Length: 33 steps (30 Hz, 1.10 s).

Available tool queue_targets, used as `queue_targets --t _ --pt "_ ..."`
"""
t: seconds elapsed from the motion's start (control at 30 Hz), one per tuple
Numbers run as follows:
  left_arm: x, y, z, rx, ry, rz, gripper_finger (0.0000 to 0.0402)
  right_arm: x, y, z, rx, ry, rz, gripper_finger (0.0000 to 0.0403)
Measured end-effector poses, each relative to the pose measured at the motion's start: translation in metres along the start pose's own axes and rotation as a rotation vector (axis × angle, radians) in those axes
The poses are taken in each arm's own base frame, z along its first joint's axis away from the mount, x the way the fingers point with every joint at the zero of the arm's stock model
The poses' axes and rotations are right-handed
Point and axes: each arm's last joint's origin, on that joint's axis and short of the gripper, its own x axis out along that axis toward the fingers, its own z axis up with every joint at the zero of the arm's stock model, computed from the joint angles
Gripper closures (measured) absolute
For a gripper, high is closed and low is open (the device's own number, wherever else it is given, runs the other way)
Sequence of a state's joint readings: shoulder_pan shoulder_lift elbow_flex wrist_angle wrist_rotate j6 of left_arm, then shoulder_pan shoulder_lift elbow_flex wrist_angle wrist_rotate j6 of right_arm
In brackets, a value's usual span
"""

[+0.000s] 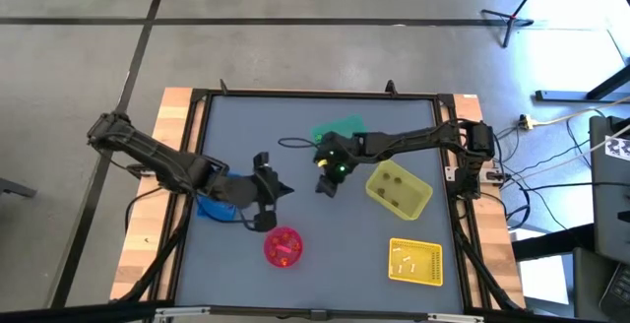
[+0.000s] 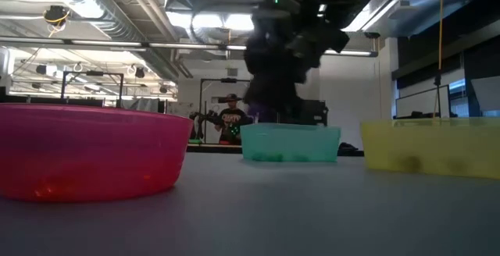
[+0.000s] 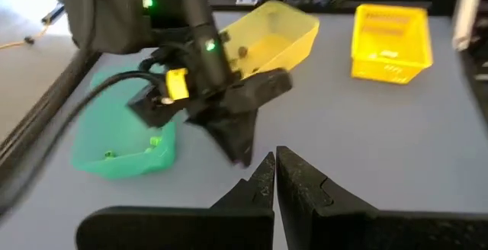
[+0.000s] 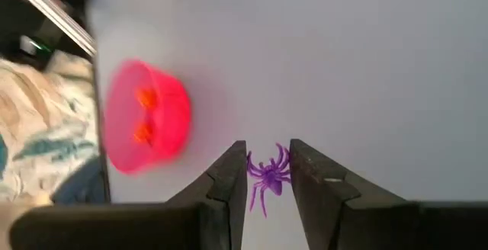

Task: Sort Halloween decoration
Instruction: Put the violet spider toy into the blue bin

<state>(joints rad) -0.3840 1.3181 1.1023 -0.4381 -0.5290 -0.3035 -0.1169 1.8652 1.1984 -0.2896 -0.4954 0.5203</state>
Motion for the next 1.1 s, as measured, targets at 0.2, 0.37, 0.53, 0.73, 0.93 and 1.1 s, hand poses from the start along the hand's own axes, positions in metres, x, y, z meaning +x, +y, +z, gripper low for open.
queue_targets --t 0.2,0.37,0.53,0.73,0.93,1.1 --pt "-0.038 0.004 0.009 -0.028 -0.084 -0.094 0.04 0.0 0.019 0.017 -0.104 -0.198 0.108 0.0306" --pt "-0.075 0.013 0.013 -0.055 -0.163 -0.166 0.04 -0.001 0.038 0.027 -0.198 -0.385 0.155 0.0306" --pt "-0.114 0.035 0.007 -0.051 -0.188 -0.203 0.04 -0.002 0.053 0.03 -0.247 -0.51 0.178 0.0306" --pt "-0.141 0.06 -0.009 0.097 -0.248 -0.12 0.04 -0.006 0.065 0.038 -0.263 -0.671 0.161 0.0306" --pt "-0.134 0.077 -0.048 0.118 -0.329 -0.058 0.04 0.004 0.089 0.067 -0.307 -0.703 0.211 0.0306" --pt "-0.131 0.093 -0.082 0.044 -0.412 -0.061 0.04 0.025 0.098 0.097 -0.357 -0.698 0.191 0.0306"
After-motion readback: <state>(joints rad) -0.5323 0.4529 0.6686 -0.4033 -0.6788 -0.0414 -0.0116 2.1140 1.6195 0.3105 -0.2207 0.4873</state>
